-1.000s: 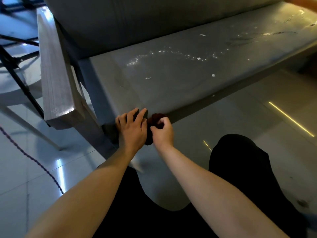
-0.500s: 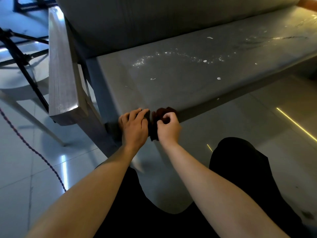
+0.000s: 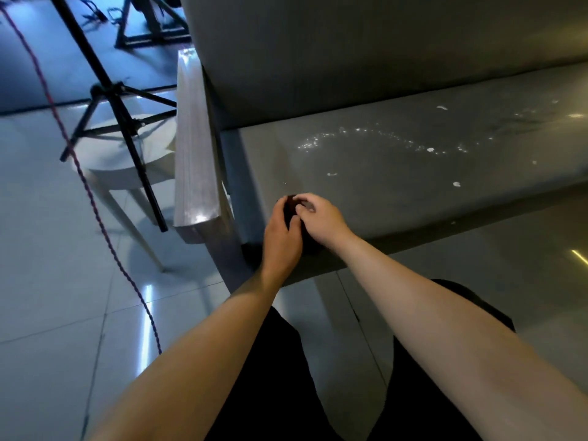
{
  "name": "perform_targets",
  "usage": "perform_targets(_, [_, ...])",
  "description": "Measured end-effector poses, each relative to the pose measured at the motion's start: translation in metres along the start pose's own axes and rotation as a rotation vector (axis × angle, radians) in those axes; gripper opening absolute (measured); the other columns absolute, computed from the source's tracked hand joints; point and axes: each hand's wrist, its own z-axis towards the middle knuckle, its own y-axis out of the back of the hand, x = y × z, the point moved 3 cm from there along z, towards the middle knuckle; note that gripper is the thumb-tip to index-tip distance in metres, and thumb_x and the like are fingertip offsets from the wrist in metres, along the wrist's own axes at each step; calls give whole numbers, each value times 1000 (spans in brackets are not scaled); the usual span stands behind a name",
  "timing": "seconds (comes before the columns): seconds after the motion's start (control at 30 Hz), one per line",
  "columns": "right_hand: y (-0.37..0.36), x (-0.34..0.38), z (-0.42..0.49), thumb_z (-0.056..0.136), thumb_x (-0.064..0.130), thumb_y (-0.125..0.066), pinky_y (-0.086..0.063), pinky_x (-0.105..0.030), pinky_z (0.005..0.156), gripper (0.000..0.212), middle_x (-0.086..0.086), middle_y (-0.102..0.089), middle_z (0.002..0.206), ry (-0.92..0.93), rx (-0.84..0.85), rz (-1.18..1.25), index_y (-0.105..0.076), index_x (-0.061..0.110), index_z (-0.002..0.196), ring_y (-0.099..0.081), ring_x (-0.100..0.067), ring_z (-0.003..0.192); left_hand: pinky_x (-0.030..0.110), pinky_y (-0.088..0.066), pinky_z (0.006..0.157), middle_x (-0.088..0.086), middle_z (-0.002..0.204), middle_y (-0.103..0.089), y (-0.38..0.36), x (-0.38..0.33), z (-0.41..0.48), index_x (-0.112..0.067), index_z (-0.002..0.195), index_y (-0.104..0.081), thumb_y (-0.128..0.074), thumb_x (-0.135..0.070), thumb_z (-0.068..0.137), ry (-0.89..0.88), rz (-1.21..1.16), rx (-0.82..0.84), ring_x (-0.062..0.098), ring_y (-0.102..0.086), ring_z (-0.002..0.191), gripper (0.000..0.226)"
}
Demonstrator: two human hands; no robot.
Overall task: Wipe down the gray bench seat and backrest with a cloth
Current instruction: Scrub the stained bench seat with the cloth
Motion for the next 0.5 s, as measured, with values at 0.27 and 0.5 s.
perform_targets(0.27, [8, -10, 64, 101, 28, -50, -53, -33, 82, 25, -1, -66, 107, 156, -39, -339, -68, 22, 117, -61, -19, 99, 46, -44, 111, 2, 134, -60, -3, 1, 55, -24, 138, -56, -60, -13, 94, -26, 265, -48, 22, -52, 126, 46])
perform_targets(0.5, [35, -56, 103, 96, 21, -54, -53, -36, 80, 23, -5, -68, 101, 396, -125, -592, -75, 13, 102, -60, -23, 98, 44, -28, 120, 5, 163, -28, -3, -6, 128, -17, 152, -41, -51, -12, 102, 69, 477, -146, 27, -29, 147, 51])
